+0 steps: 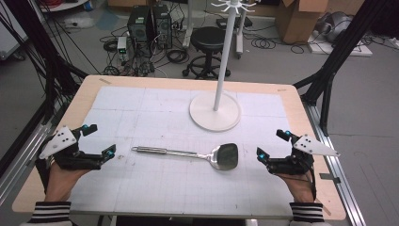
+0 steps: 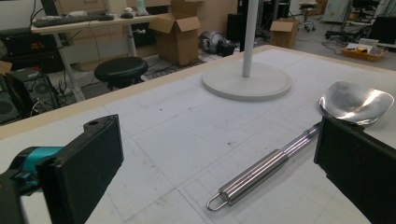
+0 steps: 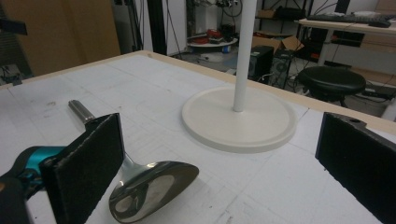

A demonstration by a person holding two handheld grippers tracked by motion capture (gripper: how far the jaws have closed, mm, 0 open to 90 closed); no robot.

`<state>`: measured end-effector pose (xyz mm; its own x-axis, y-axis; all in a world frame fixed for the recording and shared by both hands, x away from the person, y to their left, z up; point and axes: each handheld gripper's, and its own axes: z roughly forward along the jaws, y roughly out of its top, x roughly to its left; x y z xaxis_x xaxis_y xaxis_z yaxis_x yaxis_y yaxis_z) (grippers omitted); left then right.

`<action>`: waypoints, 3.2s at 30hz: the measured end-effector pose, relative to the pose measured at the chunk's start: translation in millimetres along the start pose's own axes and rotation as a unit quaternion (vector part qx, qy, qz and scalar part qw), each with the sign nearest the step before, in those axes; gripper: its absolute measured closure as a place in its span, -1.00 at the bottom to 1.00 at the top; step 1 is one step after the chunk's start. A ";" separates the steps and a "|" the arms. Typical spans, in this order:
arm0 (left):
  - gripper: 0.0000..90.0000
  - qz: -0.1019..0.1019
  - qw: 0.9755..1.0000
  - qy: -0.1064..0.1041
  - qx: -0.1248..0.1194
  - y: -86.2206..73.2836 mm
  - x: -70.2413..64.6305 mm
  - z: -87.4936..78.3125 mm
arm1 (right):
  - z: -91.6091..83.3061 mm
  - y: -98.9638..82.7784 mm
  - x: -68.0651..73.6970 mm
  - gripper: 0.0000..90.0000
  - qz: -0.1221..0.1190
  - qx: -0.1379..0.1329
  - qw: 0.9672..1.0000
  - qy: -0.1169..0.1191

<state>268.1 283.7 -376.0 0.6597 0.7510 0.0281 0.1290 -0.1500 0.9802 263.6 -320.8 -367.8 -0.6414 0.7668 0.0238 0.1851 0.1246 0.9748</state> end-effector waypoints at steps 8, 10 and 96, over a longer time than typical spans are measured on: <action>-0.96 0.002 1.000 -0.005 0.000 0.2 -0.7 -2.1 | 1.7 -0.4 1.9 -1.00 -0.005 0.006 1.000 0.002; -0.96 0.002 1.000 -0.006 0.002 -0.3 -0.9 -1.8 | 2.5 -0.1 2.4 -1.00 -0.003 0.007 1.000 0.003; -0.96 0.007 1.000 -0.029 -0.005 4.6 -1.5 0.9 | 244.7 35.4 116.4 -0.51 -0.265 0.449 0.814 0.257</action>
<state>268.4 281.3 -371.7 0.7038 0.7097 0.0312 0.1115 -0.1538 0.9818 377.7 -73.0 -384.8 -0.9923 0.1190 -0.0330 0.1016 0.9389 0.3288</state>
